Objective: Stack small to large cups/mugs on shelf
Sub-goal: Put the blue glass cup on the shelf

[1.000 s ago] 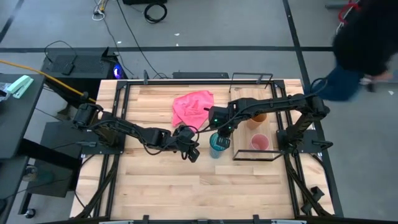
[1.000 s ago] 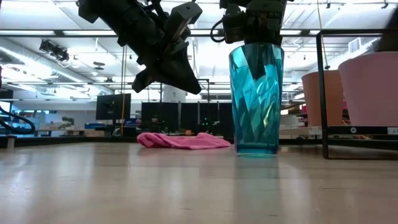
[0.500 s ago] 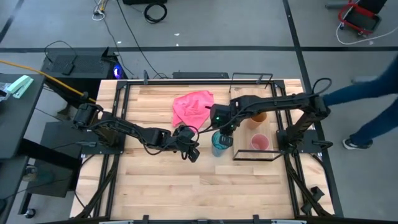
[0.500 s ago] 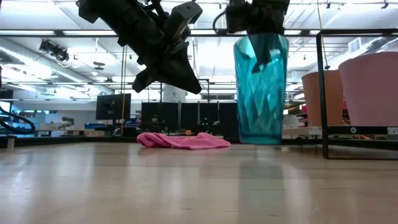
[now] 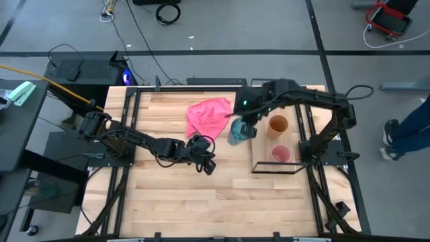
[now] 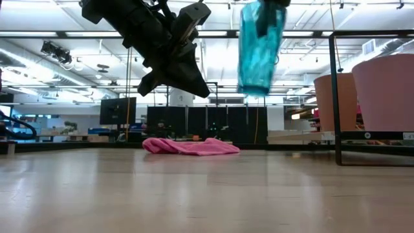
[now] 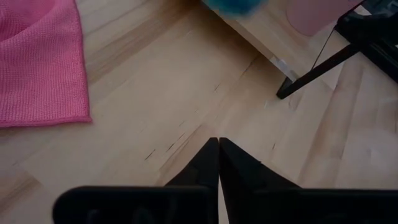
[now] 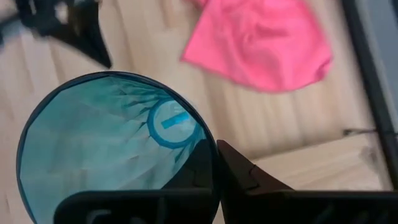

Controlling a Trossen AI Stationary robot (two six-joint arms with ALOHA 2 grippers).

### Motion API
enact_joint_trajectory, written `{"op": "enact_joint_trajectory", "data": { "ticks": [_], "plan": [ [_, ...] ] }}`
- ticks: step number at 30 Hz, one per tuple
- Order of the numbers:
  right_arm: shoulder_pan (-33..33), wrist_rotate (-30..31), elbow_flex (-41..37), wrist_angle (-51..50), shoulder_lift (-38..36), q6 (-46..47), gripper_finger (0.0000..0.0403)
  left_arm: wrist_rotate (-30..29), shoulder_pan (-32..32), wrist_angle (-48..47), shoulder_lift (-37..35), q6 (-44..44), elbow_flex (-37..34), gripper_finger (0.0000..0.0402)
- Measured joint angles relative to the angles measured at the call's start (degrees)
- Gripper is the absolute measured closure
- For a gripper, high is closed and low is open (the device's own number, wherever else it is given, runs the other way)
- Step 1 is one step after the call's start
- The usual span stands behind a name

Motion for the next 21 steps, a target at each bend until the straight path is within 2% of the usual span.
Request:
{"op": "enact_joint_trajectory", "data": {
  "ticks": [10,15,21],
  "plan": [
    [-11.2,0.2,10.4,-7.0,0.1,-5.6,0.0396,0.0,0.0,0.1,0.0,-0.3,0.0,0.0383],
    [-18.4,0.2,12.0,-11.7,0.1,-8.8,0.0396,0.0,0.0,0.1,0.0,-0.4,0.0,0.0379],
    [-27.2,0.2,12.0,-12.5,0.1,-12.0,0.0396,0.0,0.0,0.1,0.0,-0.4,0.0,0.039]
  ]
}}
